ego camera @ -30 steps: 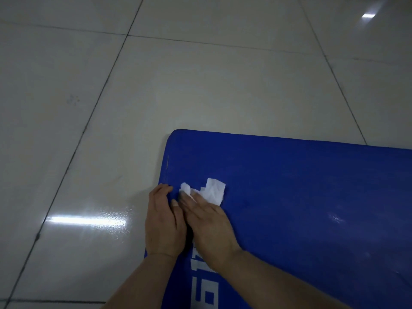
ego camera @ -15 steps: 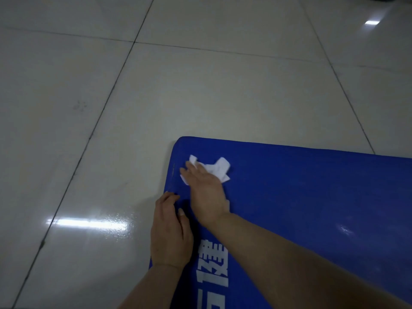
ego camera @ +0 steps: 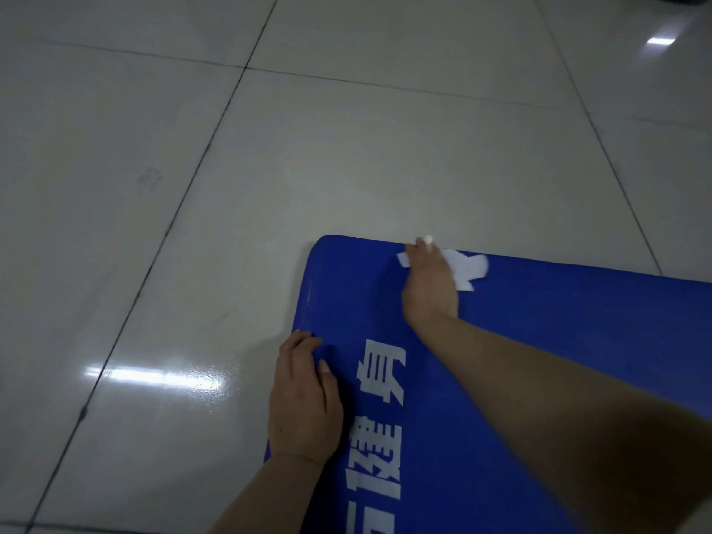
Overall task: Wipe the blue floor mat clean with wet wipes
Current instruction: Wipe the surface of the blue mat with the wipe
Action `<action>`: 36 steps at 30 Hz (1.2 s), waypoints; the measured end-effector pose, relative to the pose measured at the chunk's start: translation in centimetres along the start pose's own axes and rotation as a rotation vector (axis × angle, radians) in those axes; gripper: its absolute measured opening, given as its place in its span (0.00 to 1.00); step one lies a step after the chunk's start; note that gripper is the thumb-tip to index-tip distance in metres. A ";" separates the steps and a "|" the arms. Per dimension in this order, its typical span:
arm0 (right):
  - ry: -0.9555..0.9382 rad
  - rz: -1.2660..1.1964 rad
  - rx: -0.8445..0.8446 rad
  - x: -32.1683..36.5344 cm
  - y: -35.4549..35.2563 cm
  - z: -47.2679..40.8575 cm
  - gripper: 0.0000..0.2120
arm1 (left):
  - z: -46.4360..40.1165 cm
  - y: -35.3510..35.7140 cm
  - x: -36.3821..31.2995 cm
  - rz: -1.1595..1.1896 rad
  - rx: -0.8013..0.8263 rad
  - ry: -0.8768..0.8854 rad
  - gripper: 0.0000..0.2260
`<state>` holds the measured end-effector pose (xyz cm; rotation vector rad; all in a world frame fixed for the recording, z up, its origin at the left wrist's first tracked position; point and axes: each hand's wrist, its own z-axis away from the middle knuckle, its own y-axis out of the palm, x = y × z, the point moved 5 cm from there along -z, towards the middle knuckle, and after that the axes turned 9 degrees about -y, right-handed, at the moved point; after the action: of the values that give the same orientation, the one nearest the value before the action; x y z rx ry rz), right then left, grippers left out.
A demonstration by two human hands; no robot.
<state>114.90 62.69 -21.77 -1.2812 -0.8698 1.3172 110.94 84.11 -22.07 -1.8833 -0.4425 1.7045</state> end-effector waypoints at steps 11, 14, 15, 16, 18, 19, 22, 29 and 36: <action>-0.284 0.153 0.091 2.1 -0.9 1.8 0.36 | 0.1 -0.1 0.0 0.018 -0.018 0.041 0.15; -0.118 0.029 0.075 -0.7 0.3 5.3 0.31 | 0.2 0.0 0.2 0.010 -0.019 0.036 0.14; -0.086 0.073 0.057 -0.7 0.6 5.5 0.30 | 0.1 0.1 0.2 0.012 -0.019 0.037 0.14; -0.095 0.146 0.056 0.1 0.1 5.3 0.29 | 0.1 0.0 0.2 0.014 -0.020 0.042 0.13; -0.234 0.212 0.116 3.5 0.1 4.5 0.33 | 0.1 0.0 0.0 0.018 -0.027 0.056 0.13; -0.276 0.156 0.117 5.6 -0.1 4.4 0.33 | 0.1 -0.1 0.0 0.024 -0.032 0.061 0.13; -0.366 -0.077 -0.104 10.7 -0.5 6.6 0.24 | 0.0 -0.3 0.0 0.076 -0.040 0.031 0.12; -0.345 -0.099 -0.038 5.3 -0.9 10.9 0.31 | 0.5 -0.6 -0.1 0.067 -0.008 0.056 0.11; 0.028 0.021 -0.127 0.0 -0.7 12.7 0.25 | 4.5 -1.4 1.3 -0.061 0.055 0.172 0.12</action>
<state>102.71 64.85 -19.03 -1.4078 -0.9348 1.2746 106.87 86.76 -22.48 -1.9368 -0.3778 1.4860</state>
